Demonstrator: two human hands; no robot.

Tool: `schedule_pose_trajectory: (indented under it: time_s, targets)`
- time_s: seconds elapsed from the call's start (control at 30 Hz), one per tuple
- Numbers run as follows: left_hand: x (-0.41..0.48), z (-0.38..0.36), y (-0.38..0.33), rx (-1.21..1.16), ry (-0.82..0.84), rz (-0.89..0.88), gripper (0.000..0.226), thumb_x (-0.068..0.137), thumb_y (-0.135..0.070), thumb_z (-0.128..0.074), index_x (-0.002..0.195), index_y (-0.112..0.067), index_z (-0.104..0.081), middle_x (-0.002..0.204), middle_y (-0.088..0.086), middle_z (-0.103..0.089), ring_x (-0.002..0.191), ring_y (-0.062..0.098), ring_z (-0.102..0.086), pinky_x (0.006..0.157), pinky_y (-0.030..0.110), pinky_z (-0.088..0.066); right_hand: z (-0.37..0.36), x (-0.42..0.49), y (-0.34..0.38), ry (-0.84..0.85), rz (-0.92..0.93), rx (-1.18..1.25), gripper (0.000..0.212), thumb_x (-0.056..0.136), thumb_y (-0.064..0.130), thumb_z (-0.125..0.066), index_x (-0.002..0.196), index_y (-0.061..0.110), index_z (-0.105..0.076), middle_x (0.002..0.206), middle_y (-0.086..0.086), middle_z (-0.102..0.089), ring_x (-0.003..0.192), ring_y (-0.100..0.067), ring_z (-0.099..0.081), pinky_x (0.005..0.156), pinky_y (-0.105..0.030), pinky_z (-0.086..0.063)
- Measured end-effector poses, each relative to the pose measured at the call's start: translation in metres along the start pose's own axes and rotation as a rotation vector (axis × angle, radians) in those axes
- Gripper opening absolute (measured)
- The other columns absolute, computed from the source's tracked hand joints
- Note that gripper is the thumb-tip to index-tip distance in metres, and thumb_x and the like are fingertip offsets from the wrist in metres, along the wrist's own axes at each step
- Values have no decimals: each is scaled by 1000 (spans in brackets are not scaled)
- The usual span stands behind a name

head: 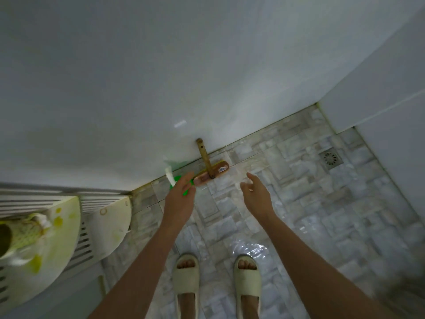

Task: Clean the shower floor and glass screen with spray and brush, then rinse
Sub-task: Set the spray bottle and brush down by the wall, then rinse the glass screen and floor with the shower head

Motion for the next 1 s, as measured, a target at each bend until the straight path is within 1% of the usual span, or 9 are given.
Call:
schedule_pose_trajectory:
  time_s: [0.1,0.27,0.37,0.47,0.57,0.67,0.8,0.9,1.0]
  targets:
    - [-45,16,-68,40,150,-86,34,100,-9,-51,132,-15,-59,125,-3,-60,108,7,-57,89,11,-38,67,-52,23,-135,-31,71,43,100,24,-44,143,15,-40,129,-10,-58,115,-19,-54,85,-21,-36]
    - [-116,37,-196,165,403,-294,31,98,-5,-53,126,-16,-62,119,-5,-62,108,8,-60,78,-4,-37,180,-147,67,-345,-23,179,42,101,24,-44,142,15,-42,105,-5,-57,91,-18,-55,77,-25,-40]
    - [-168,45,-279,252,517,-472,31,100,-11,-52,122,-31,-61,120,-11,-63,99,-8,-60,83,2,-39,248,-212,97,-497,-18,217,39,100,21,-46,138,14,-46,102,-2,-57,90,-19,-58,71,-20,-37]
    - [-228,43,-369,288,606,-661,31,100,-15,-53,128,-25,-60,126,-8,-62,113,5,-57,96,16,-37,322,-283,130,-684,25,250,36,98,15,-48,134,11,-50,93,-2,-59,80,-17,-59,65,-18,-40]
    - [-292,32,-455,284,684,-854,32,100,-17,-53,131,-24,-59,129,-5,-61,118,9,-56,100,20,-38,396,-350,155,-839,46,235,35,97,17,-49,132,15,-52,95,-2,-60,79,-13,-54,73,-24,-43]
    - [-354,16,-530,274,739,-1038,33,101,-18,-52,132,-24,-58,130,-6,-60,119,9,-55,99,21,-38,472,-408,173,-977,96,234,33,96,17,-51,129,13,-56,101,-11,-66,82,-14,-55,72,-21,-39]
    - [-433,-15,-618,233,806,-1218,33,100,-22,-52,132,-28,-57,126,-9,-60,115,9,-57,94,22,-41,565,-483,194,-1148,170,249,32,95,15,-52,126,11,-59,94,-5,-62,80,-15,-55,71,-19,-37]
    - [-482,-45,-674,181,854,-1326,30,100,-22,-53,128,-31,-59,125,-8,-61,113,9,-59,92,24,-44,634,-534,205,-1269,242,229,32,96,22,-52,126,15,-58,100,-3,-63,86,-13,-56,64,-12,-39]
    - [-534,-83,-729,107,892,-1416,28,99,-21,-53,125,-31,-59,123,-8,-61,110,9,-60,86,20,-44,711,-585,215,-1404,339,210,34,97,27,-52,129,17,-55,99,1,-60,92,-11,-56,70,-12,-41]
Point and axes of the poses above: each hand's wrist, its own x-axis towards the middle knuckle, its own z-axis out of the back of the hand, y = z × x, the point moved 4 cm from there along x, towards the middle knuckle
